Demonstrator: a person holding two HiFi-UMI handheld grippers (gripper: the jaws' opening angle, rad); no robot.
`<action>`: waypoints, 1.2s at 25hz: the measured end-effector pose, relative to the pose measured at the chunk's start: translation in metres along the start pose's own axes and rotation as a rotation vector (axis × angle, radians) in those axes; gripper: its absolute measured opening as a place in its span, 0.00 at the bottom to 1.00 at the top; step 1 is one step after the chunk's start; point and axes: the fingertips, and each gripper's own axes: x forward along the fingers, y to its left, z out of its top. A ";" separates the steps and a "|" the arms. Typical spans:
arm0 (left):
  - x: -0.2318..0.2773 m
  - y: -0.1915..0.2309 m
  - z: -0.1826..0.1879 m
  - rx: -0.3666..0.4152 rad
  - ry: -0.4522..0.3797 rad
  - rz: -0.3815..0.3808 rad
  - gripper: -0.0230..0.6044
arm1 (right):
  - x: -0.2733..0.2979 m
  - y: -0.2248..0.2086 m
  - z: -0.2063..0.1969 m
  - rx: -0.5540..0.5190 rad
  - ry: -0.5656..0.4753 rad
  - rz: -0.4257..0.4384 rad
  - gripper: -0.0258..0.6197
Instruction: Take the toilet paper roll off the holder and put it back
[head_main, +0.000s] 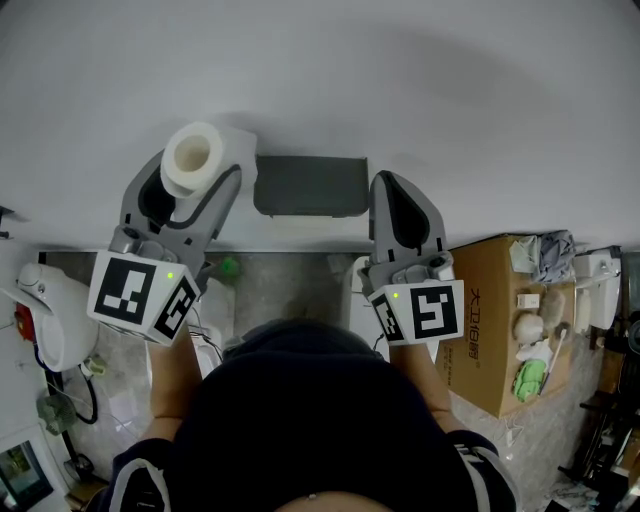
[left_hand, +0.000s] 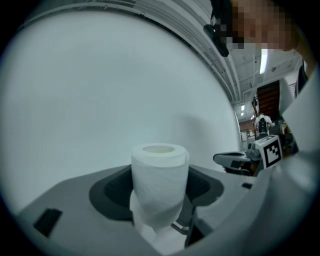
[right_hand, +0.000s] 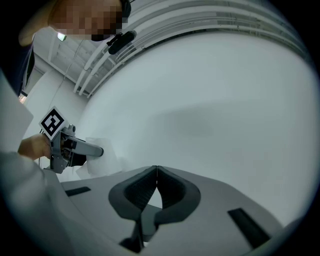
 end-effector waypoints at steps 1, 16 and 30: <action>0.000 0.001 -0.001 -0.001 0.002 0.005 0.51 | 0.000 0.000 -0.001 0.001 0.002 0.000 0.06; -0.010 0.013 -0.008 -0.010 0.018 0.039 0.51 | 0.002 0.004 0.000 0.005 0.004 0.005 0.07; -0.012 0.013 -0.007 -0.002 0.012 0.036 0.51 | -0.001 0.005 -0.001 -0.001 0.008 0.002 0.06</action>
